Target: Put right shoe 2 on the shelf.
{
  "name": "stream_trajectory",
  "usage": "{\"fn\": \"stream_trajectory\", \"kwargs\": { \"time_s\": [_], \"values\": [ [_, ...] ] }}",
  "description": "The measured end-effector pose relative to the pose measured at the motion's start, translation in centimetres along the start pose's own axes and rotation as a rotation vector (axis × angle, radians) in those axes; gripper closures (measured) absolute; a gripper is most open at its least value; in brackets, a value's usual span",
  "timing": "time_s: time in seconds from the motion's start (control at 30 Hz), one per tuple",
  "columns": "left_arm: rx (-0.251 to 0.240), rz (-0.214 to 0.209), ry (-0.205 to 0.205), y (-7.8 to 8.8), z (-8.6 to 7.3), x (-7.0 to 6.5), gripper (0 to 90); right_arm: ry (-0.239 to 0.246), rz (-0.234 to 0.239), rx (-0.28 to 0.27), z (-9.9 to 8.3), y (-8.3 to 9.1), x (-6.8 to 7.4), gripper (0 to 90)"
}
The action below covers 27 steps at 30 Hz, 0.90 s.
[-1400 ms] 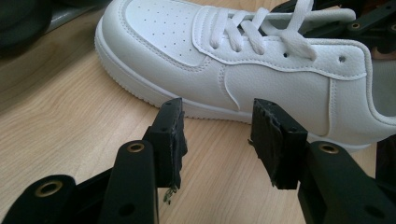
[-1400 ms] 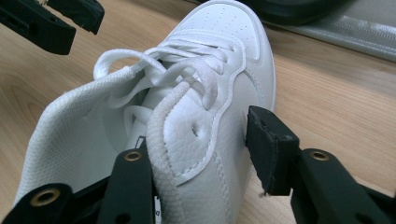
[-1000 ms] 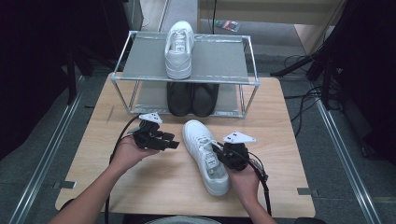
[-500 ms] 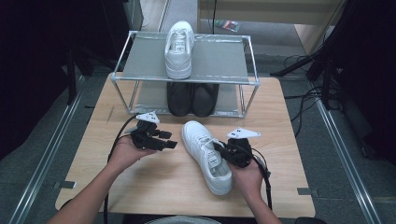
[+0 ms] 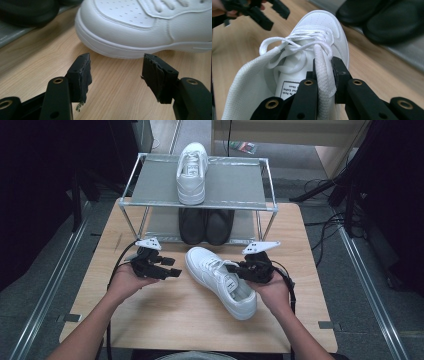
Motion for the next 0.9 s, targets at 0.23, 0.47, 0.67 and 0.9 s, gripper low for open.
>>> {"fn": "stream_trajectory", "kwargs": {
  "time_s": [0.23, 0.47, 0.67, 0.9],
  "values": [
    [-0.021, 0.019, 0.012, 0.8, -0.1, 0.6, 40.6, 0.108, 0.133, 0.007, 1.0, 1.8, -0.4, 85.1],
    [-0.022, 0.009, 0.021, 0.7, -0.1, 0.5, 40.6, 0.143, 0.192, -0.006, 2.6, 4.5, -1.6, 85.0],
    [-0.025, -0.001, 0.024, 0.8, -0.1, 0.6, 40.7, 0.162, 0.177, -0.002, 4.3, 6.6, -2.0, 84.7],
    [-0.021, -0.004, 0.023, 0.8, -0.1, 0.4, 40.7, 0.139, 0.189, -0.027, 6.5, 8.9, -2.6, 84.8]
  ]
}}
Point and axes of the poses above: each handheld gripper's, and its own axes: y roughly backward along the jaws, z roughly out of its top, x roughly to its left, the point moved 8 cm from there along -y, roughly forward along the jaws, and after that the axes turned 5 degrees about -z, right-handed, at the moved point
